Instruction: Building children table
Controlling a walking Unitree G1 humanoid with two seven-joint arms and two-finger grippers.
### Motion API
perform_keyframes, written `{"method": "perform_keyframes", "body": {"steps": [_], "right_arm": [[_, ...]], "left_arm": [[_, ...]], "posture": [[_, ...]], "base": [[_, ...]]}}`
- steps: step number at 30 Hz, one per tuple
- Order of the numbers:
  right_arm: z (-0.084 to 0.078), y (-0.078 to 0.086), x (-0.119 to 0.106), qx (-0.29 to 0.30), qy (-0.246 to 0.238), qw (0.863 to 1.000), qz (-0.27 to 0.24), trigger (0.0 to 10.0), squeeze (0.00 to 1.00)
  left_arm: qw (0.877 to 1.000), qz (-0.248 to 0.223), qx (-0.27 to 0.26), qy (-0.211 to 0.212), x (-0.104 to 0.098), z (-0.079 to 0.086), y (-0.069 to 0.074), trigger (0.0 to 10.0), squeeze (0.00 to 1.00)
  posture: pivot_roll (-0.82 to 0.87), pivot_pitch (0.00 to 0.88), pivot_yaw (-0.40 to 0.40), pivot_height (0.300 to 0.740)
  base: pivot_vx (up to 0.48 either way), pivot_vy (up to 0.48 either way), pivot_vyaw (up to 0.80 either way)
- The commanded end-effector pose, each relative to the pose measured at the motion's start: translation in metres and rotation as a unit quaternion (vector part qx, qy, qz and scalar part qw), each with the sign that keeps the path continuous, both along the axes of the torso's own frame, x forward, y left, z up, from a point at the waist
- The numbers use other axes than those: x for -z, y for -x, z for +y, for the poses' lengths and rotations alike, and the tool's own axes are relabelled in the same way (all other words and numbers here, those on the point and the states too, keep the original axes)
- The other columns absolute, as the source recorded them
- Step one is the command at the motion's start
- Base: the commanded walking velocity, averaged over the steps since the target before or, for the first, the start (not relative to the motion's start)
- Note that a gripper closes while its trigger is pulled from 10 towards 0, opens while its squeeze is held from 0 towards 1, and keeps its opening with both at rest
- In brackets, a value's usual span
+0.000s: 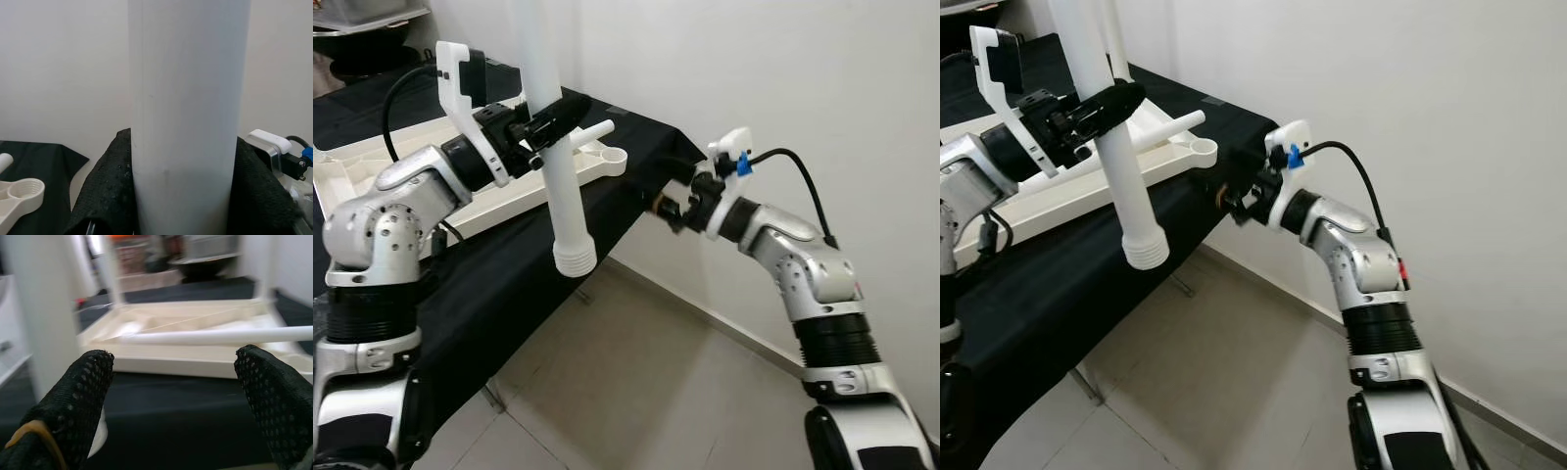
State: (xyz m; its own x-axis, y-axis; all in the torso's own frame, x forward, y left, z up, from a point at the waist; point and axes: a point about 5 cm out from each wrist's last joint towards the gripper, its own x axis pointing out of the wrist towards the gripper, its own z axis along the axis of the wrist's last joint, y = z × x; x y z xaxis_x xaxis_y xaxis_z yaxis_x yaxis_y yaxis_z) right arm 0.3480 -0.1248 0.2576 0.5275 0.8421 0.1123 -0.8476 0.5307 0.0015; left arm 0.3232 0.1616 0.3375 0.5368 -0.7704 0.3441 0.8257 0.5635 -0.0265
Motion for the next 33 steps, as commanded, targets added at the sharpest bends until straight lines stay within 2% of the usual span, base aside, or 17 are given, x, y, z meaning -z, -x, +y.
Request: {"method": "perform_keyframes", "body": {"steps": [1, 3, 4, 5, 6, 8, 10, 14, 16, 18, 19, 20, 23, 28, 33], "right_arm": [[-0.003, 0.007, -0.006, -0.051, -0.017, 0.999, -0.001, 10.0, 1.0], [-0.003, 0.007, -0.006, -0.051, -0.017, 0.999, -0.001, 10.0, 1.0], [-0.006, 0.01, -0.011, -0.074, -0.023, 0.997, -0.011, 10.0, 1.0], [-0.007, 0.011, -0.014, -0.088, -0.023, 0.996, -0.018, 10.0, 0.87], [-0.007, 0.012, -0.016, -0.095, -0.021, 0.995, -0.02, 10.0, 0.0], [-0.005, 0.011, -0.019, -0.1, -0.031, 0.994, -0.017, 10.0, 0.0], [0.006, 0.01, -0.024, -0.122, -0.051, 0.991, -0.008, 10.0, 0.0], [0.015, 0.01, -0.025, -0.141, -0.052, 0.989, -0.004, 10.0, 0.0], [0.029, 0.007, -0.022, -0.152, -0.048, 0.987, 0.009, 10.0, 0.0], [0.029, 0.007, -0.022, -0.152, -0.048, 0.987, 0.009, 10.0, 0.0], [0.039, 0.008, -0.02, -0.163, -0.054, 0.985, 0.023, 10.0, 0.0], [0.039, 0.008, -0.02, -0.163, -0.054, 0.985, 0.023, 10.0, 0.0], [0.053, 0.014, -0.015, -0.181, -0.05, 0.981, 0.036, 10.0, 0.0], [0.06, 0.017, -0.011, -0.187, -0.049, 0.98, 0.045, 10.0, 0.0], [0.076, 0.02, -0.008, -0.199, -0.051, 0.977, 0.057, 10.0, 0.0]], "left_arm": [[0.999, -0.002, 0.028, -0.023, -0.003, -0.001, 0.002, 10.0, 0.0], [0.999, -0.002, 0.028, -0.023, -0.003, -0.001, 0.002, 10.0, 0.0], [0.999, -0.003, 0.039, -0.03, -0.003, -0.001, 0.003, 10.0, 0.0], [0.998, -0.003, 0.056, -0.034, -0.004, -0.001, 0.004, 10.0, 0.0], [0.997, -0.003, 0.066, -0.036, -0.005, -0.002, 0.004, 10.0, 0.0], [0.997, -0.006, 0.075, -0.036, -0.006, -0.004, 0.004, 10.0, 0.0], [0.995, -0.018, 0.09, -0.034, -0.011, -0.012, 0.002, 10.0, 0.0], [0.994, -0.025, 0.1, -0.028, -0.015, -0.019, 0.0, 10.0, 0.0], [0.993, -0.033, 0.111, -0.019, -0.019, -0.027, -0.001, 10.0, 0.0], [0.993, -0.033, 0.111, -0.019, -0.019, -0.027, -0.001, 10.0, 0.0], [0.992, -0.036, 0.122, -0.016, -0.02, -0.032, 0.0, 10.0, 0.0], [0.992, -0.036, 0.122, -0.016, -0.02, -0.032, 0.0, 10.0, 0.0], [0.99, -0.032, 0.136, -0.014, -0.018, -0.038, 0.003, 10.0, 0.0], [0.989, -0.028, 0.148, -0.006, -0.013, -0.044, 0.006, 10.0, 0.0], [0.985, -0.024, 0.17, 0.001, -0.008, -0.056, 0.009, 10.0, 0.0]], "posture": [[0.04, 0.132, -0.071, 0.74], [0.04, 0.132, -0.071, 0.74], [0.04, 0.132, -0.075, 0.74], [0.04, 0.134, -0.074, 0.74], [0.04, 0.134, -0.074, 0.74], [0.04, 0.135, -0.073, 0.74], [0.04, 0.136, -0.072, 0.74], [0.04, 0.136, -0.071, 0.74], [0.04, 0.142, -0.072, 0.74], [0.04, 0.142, -0.072, 0.74], [0.04, 0.145, -0.071, 0.74], [0.04, 0.145, -0.071, 0.74], [0.05, 0.153, -0.071, 0.74], [0.04, 0.156, -0.072, 0.74], [0.04, 0.16, -0.075, 0.74]], "base": [[0.0, 0.0, 0.0], [0.0, 0.0, 0.0], [0.0, 0.0, 0.0], [0.0, 0.0, 0.0], [0.0, 0.0, 0.0], [0.0, 0.0, 0.0], [0.0, 0.0, 0.0], [0.0, 0.0, 0.0], [0.0, 0.0, 0.0], [0.0, 0.0, 0.0], [0.0, 0.0, 0.0], [0.0, 0.0, 0.0], [0.0, 0.0, 0.0], [0.0, 0.0, 0.0], [0.0, 0.0, 0.0]]}}
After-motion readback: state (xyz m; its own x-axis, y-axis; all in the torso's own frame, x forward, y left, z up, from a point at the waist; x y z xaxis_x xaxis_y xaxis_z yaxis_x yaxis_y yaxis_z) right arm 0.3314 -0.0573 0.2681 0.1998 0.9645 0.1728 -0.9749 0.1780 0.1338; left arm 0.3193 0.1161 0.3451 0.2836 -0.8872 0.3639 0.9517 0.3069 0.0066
